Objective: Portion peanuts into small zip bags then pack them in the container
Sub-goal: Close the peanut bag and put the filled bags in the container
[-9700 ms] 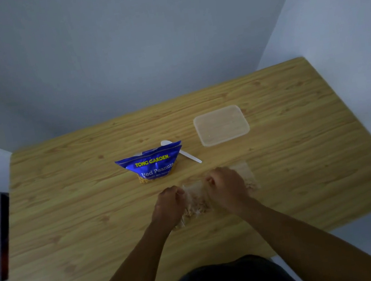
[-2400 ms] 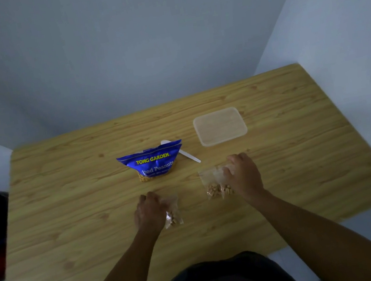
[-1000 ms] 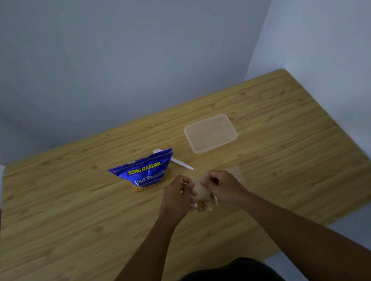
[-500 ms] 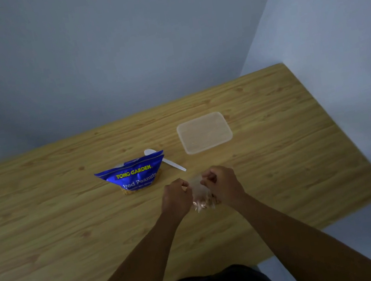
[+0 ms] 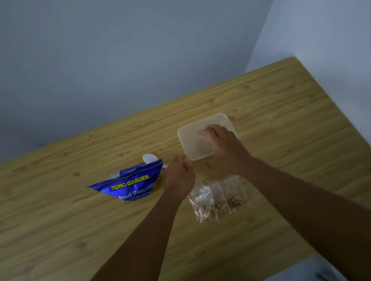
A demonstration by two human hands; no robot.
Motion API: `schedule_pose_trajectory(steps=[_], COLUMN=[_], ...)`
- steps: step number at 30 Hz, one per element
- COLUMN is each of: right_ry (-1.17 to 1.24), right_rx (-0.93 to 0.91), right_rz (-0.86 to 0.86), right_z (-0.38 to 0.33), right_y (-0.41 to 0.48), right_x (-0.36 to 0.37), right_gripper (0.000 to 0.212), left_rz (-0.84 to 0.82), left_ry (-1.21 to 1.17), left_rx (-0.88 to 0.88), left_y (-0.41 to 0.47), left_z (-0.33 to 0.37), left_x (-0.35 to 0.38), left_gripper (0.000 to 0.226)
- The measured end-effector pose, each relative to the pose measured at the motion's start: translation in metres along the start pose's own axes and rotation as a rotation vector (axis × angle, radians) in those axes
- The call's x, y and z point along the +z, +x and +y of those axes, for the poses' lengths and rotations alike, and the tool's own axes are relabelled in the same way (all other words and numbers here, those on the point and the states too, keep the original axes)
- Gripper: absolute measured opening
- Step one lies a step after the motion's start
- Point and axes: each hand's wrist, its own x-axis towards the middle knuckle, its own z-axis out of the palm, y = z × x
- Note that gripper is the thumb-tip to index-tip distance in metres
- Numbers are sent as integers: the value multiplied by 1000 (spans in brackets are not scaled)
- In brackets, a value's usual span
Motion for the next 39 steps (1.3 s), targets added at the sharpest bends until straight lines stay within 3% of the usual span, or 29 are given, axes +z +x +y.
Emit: schedule_pose_trajectory(steps=[3,5,10,17,19,21,25,33,36,39], right_ry=[-189,-262,-338,-150,-112,-76,76,239,161,58], right_rx=[-89,-103,-181,-168,-141,-40,332,955,1036,966], right_rz=[-278,-366,-388,-344,-268,-167,36,358,337,313], right_z=[11,13,14,14,16,17,26,56,60,60], right_y=[36,55,72,56,50,45,35,-35,-69,-94], right_x=[-9,-11,-11,-18,-24,-32,-38,-2,23,40], right_gripper=[123,132,132,128,126,123,115,98,95,100], left_rz=[6,-10,51,133,145,150,123,153,176,175], left_ry=[47,70,56,-80,-51,-8,-33,-87,-86,-48], left_rx=[-5,-11,-36,-85,-102,-114,-129,-154,-144,-116], left_y=[6,9,13,20,18,18,20,13,10,4], left_z=[4,6,9,0,2,5,5,-7,-15,-17], left_x=[2,3,-2,9,11,11,19,14,8,4], left_gripper=[41,40,45,50,41,36,39,38,37,39])
